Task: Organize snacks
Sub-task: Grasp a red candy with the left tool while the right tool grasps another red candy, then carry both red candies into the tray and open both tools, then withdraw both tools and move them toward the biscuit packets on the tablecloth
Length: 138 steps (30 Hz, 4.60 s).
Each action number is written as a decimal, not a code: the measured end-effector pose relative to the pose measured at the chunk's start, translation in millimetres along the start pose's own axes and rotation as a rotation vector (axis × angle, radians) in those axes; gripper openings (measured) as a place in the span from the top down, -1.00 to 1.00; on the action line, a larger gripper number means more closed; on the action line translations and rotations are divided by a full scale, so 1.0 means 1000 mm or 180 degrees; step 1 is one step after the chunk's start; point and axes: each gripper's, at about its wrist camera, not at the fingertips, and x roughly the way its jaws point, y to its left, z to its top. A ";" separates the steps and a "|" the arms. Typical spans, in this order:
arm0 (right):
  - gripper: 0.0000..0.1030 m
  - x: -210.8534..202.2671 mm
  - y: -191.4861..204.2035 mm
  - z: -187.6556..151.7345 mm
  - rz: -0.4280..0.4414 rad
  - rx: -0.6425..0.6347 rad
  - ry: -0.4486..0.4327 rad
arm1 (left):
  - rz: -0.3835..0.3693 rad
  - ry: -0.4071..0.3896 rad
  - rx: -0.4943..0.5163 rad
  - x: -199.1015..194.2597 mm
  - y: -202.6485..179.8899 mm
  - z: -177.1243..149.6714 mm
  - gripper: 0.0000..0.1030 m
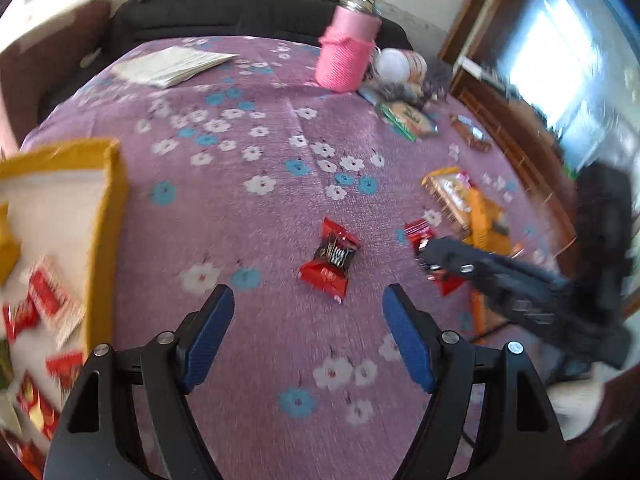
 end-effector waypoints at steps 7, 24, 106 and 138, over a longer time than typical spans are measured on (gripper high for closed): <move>0.54 -0.011 -0.015 0.008 0.0239 0.0178 -0.0105 | 0.0268 0.0129 0.0505 0.048 -0.025 0.013 -0.48; 0.54 -0.018 0.001 0.003 0.0327 0.0001 -0.0350 | 0.0046 -0.0410 -0.0051 -0.049 0.013 -0.001 0.56; 0.14 -0.056 -0.118 -0.025 -0.0479 0.0767 -0.0101 | 0.0963 -0.1481 -0.0458 -0.182 0.013 -0.107 -0.65; 0.03 -0.041 -0.116 0.020 0.0368 0.0481 0.0055 | -0.0117 -0.0675 -0.0537 -0.120 0.024 -0.089 -0.65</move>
